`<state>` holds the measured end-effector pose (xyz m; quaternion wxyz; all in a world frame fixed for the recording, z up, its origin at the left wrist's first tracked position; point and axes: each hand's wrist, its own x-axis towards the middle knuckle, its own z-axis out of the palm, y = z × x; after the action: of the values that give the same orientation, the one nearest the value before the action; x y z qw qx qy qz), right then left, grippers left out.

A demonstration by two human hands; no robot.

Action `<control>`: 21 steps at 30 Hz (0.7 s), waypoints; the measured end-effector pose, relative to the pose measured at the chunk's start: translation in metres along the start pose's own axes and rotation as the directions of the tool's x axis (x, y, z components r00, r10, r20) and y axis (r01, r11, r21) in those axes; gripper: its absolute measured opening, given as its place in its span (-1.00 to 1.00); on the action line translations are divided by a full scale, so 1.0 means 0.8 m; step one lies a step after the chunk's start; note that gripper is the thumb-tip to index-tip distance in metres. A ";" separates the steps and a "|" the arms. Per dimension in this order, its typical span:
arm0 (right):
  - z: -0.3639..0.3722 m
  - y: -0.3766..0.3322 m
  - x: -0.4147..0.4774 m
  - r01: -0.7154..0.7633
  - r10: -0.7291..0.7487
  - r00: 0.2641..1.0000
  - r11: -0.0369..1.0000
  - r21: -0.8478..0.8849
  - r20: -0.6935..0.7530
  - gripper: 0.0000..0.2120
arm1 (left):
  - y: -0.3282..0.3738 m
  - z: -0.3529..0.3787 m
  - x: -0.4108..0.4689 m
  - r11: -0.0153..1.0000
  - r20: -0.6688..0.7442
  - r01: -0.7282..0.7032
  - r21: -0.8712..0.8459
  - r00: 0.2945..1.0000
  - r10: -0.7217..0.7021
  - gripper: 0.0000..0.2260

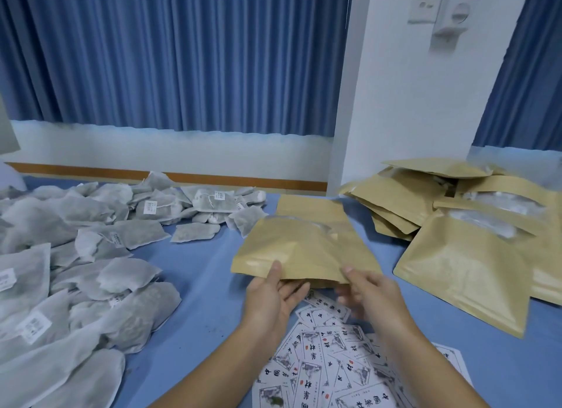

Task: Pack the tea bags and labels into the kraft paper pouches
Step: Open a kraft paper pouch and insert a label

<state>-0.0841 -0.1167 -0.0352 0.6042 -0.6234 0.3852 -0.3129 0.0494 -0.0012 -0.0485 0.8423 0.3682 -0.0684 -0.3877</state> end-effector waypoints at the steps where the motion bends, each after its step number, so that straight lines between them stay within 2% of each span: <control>1: 0.002 0.000 0.000 -0.068 0.059 0.994 0.994 0.091 0.095 -0.74 | -0.002 0.001 -0.001 1.000 -0.012 -0.003 0.004 1.000 0.003 -0.77; 2: 0.003 0.002 -0.001 -0.082 0.060 0.987 0.986 0.145 0.152 -0.76 | -0.005 0.003 -0.002 1.000 -0.032 0.006 0.019 0.999 -0.005 -0.77; 5: 0.006 0.017 -0.003 0.002 -0.023 0.983 0.994 0.111 0.181 -0.74 | -0.015 0.003 -0.007 0.991 -0.091 0.084 0.102 0.993 -0.075 -0.74; 8: 0.008 0.020 -0.005 0.076 -0.108 0.968 0.986 0.147 0.227 -0.60 | -0.019 -0.002 -0.010 0.967 -0.032 0.138 0.215 0.990 -0.135 -0.70; 11: 0.006 0.021 -0.007 0.098 -0.165 0.954 0.961 0.259 0.251 -0.52 | -0.021 -0.006 -0.011 0.974 -0.001 0.120 0.191 0.993 -0.122 -0.65; 13: 0.011 0.027 -0.009 0.071 -0.154 0.961 0.939 0.336 0.229 -0.66 | -0.025 -0.005 -0.013 0.987 -0.013 0.080 0.143 0.997 -0.079 -0.61; 15: 0.017 0.031 -0.014 0.068 -0.131 0.977 0.939 0.338 0.168 -0.83 | -0.030 -0.004 -0.014 0.991 -0.034 0.040 0.130 0.999 -0.036 -0.60; 18: 0.024 0.033 -0.016 0.131 -0.176 0.974 0.949 0.286 0.140 -0.69 | -0.031 -0.003 -0.017 0.974 -0.019 0.026 0.224 1.000 -0.023 -0.68; 21: 0.028 0.029 -0.020 0.173 -0.214 0.966 0.951 0.255 0.144 -0.66 | -0.030 -0.001 -0.020 0.950 0.010 0.018 0.312 1.000 -0.023 -0.79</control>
<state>-0.0749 -0.0910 -0.0585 0.6720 -0.6051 0.2284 -0.3607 0.0242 0.0003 -0.0625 0.7690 0.4948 -0.1305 -0.3831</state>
